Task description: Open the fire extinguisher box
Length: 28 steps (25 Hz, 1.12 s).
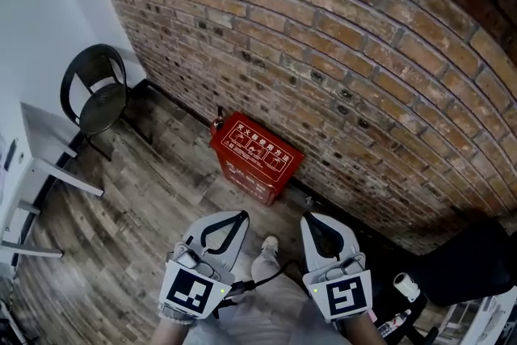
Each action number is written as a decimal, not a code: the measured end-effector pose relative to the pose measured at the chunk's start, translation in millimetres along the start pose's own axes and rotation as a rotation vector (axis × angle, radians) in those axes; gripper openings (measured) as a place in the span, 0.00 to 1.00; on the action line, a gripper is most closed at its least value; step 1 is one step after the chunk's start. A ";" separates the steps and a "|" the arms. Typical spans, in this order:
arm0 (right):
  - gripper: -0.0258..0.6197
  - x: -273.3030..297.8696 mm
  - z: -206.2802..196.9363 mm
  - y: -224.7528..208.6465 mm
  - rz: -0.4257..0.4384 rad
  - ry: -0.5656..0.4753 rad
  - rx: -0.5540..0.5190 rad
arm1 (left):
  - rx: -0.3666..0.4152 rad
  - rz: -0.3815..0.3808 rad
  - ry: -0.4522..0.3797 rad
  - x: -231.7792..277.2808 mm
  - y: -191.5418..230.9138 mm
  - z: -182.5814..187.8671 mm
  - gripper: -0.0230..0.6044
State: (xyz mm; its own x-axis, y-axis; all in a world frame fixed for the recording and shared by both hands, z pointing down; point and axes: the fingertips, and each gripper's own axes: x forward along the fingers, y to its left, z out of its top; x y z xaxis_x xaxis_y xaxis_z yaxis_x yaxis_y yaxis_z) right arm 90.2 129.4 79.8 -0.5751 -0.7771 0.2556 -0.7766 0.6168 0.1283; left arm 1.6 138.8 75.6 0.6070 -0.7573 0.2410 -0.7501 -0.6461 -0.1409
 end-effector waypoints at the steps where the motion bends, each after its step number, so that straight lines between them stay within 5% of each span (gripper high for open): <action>1: 0.05 7.5 -0.6 -7.6 0.003 0.005 0.003 | -0.003 0.000 0.001 8.7 4.3 0.9 0.03; 14: 0.05 58.4 -21.0 -83.3 0.029 0.056 0.041 | -0.014 -0.025 0.048 97.9 29.1 4.8 0.03; 28: 0.05 81.9 -82.4 -101.6 0.060 0.142 0.163 | -0.009 -0.104 0.147 141.5 26.7 -36.4 0.03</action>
State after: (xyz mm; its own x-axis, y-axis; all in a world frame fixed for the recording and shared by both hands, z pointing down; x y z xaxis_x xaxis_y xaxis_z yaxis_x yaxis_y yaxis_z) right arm 143.2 13.4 166.7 -0.5888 -0.7069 0.3919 -0.7796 0.6247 -0.0445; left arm 57.9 17.8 140.9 0.6373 -0.6636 0.3917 -0.6877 -0.7192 -0.0996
